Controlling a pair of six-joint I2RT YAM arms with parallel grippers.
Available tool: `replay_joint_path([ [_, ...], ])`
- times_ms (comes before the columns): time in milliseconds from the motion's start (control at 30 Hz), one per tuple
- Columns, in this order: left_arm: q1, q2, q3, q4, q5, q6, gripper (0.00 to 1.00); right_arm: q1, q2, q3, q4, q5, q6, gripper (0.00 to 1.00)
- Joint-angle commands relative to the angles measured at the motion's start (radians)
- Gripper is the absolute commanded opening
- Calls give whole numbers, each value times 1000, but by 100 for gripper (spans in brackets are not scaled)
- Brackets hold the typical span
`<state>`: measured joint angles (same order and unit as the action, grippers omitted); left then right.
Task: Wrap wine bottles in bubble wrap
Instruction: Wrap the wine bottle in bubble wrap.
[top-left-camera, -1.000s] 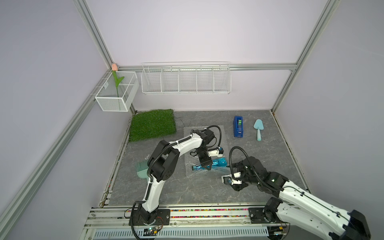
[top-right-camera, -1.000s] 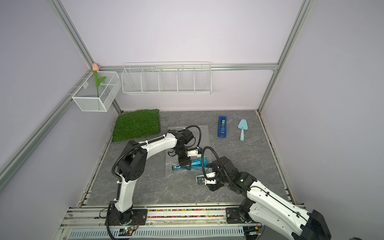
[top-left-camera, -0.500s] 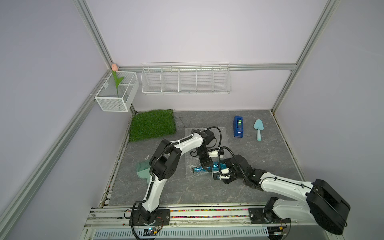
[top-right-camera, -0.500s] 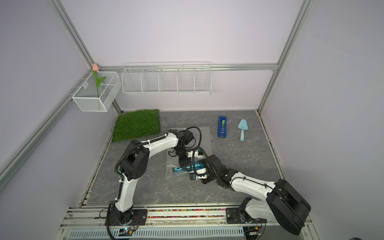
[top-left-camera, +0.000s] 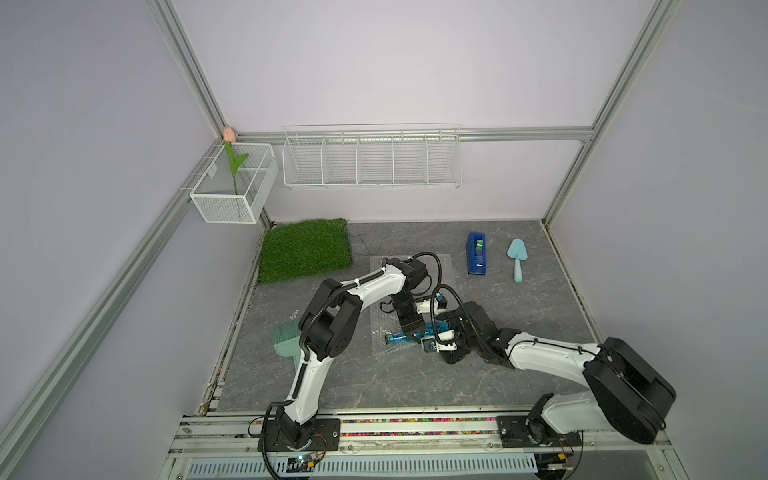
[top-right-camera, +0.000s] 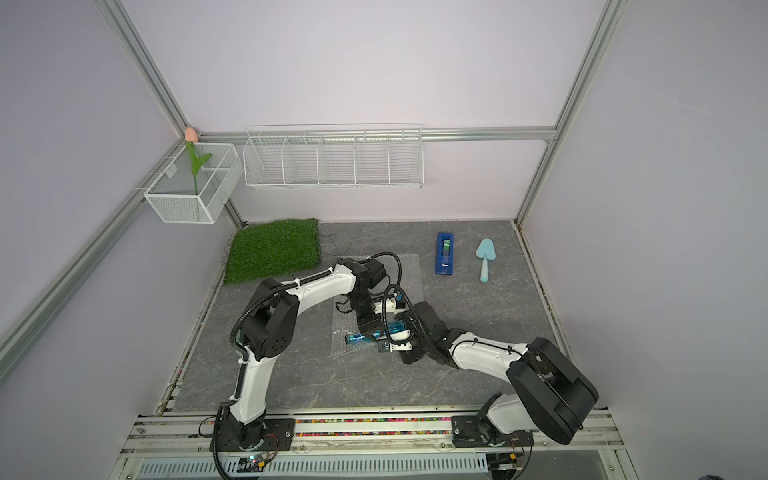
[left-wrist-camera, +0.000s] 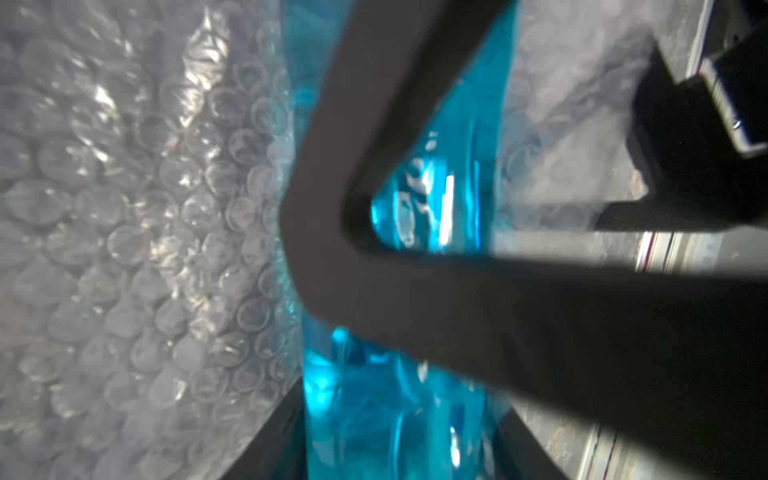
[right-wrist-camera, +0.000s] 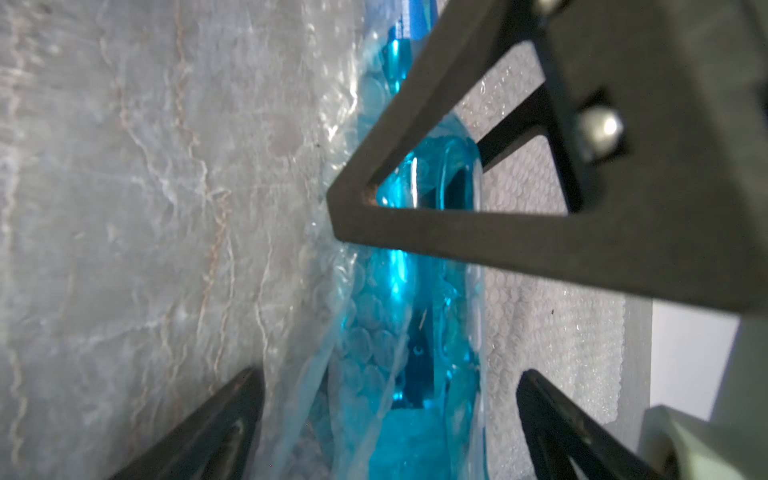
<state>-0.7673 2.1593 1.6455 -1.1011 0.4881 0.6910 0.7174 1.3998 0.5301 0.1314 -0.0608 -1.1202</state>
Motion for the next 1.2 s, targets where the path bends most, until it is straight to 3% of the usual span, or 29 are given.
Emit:
replay_joint_path([
  [0,-22,30,-29,-47,-23,47,21,-30,22,26,-20,-11,-7,95],
  [300,-23,5,-44,-22,-31,40,25,-49,65,64,-63,-26,-7,73],
  [567,-19,-53,-90,62,-76,10,33,-55,66,98,-153,-47,-1,43],
  [733,6,-113,-134,151,-85,-44,56,-60,78,141,-268,-62,2,27],
  [800,16,-148,-160,197,-99,-66,90,-61,84,146,-290,-62,6,22],
  [833,22,-170,-175,219,-107,-75,100,-62,85,148,-297,-62,9,17],
  [967,58,-251,-235,292,-145,-111,99,-62,86,153,-329,-65,24,8],
  [1167,142,-388,-346,350,-194,-147,99,-62,86,149,-359,-60,40,7],
])
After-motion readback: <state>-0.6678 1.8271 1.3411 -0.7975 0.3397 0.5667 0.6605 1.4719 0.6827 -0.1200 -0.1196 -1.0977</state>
